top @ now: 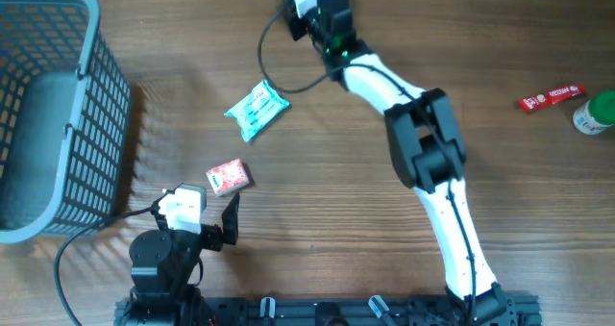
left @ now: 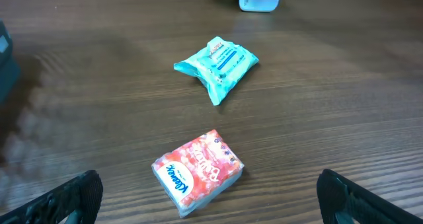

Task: Scan the item barcode
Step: 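Place the snack bag at the right edge below the jar and release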

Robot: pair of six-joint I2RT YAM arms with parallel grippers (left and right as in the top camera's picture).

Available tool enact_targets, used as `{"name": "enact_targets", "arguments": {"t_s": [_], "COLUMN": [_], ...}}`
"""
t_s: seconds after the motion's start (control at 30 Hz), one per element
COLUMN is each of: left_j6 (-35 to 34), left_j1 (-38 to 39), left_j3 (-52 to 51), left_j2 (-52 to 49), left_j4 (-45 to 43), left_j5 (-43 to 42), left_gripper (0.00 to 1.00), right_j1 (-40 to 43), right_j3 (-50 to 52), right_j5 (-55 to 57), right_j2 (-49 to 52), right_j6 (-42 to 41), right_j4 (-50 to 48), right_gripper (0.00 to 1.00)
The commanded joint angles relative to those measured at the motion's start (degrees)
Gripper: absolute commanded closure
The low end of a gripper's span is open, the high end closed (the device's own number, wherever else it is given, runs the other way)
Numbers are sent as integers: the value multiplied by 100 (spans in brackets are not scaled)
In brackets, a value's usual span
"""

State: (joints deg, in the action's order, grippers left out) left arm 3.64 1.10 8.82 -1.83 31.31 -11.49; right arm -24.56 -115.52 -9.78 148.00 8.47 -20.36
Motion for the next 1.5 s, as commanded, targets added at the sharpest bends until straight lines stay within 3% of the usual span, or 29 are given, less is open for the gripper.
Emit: {"name": "enact_targets", "arguments": {"t_s": [0.0, 0.17, 0.2, 0.3, 0.4, 0.5, 0.63, 0.9, 0.93, 1.03, 1.17, 1.3, 1.4, 1.47], "left_j6": [63, 63, 63, 63, 63, 63, 63, 63, 63, 63, 63, 63, 63, 63], "left_j1": [-26, -26, -26, -26, -26, -26, -26, -26, -26, -26, -26, -26, -26, -26], "left_j3": [-26, -26, -24, -26, -26, -26, -26, -24, -26, -26, -26, -26, -26, -26], "left_j2": [37, 37, 37, 37, 37, 37, 37, 37, 37, 37, 37, 37, 37, 37], "left_j4": [-22, -22, -22, -22, -22, -22, -22, -22, -22, -22, -22, -22, -22, -22], "left_j5": [-48, -48, -48, -48, -48, -48, -48, -48, -48, -48, -48, -48, -48, -48], "left_gripper": [0, 0, 0, 0, 0, 0, 0, 0, 0, 0, 0, 0, 0, 0], "right_j1": [219, 592, 826, 1436, 2393, 3499, 4452, 4524, 4492, 4481, 4489, 4848, 5678, 6216], "right_j3": [-105, -105, -105, -98, 496, 1827, 2999, 3018, 3018, 3005, 3005, 3005, 3005, 3005], "right_j5": [251, 1421, 1847, 2337, 2540, 2540, 2581, 3368, 3215, 1309, 1770, 3333, 3482, 3484], "right_j2": [-1641, -3331, -3635, -3764, -3674, -3539, -3418, -3445, -3497, -4155, -5381, -5855, -5849, -5849], "right_j6": [164, 201, 188, 184, -348, -1034, -1158, -1331, -1327, -1464, -1740, -3237, -4542, -4649], "right_j4": [782, 3189, 4135, 5932, 6913, 6227, 5296, 5523, 5595, 5748, 6081, 6815, 7469, 7619], "right_gripper": [95, 95, 95, 95, 95, 95, 96, 96, 96, 96, 96, 96, 96, 96]}}
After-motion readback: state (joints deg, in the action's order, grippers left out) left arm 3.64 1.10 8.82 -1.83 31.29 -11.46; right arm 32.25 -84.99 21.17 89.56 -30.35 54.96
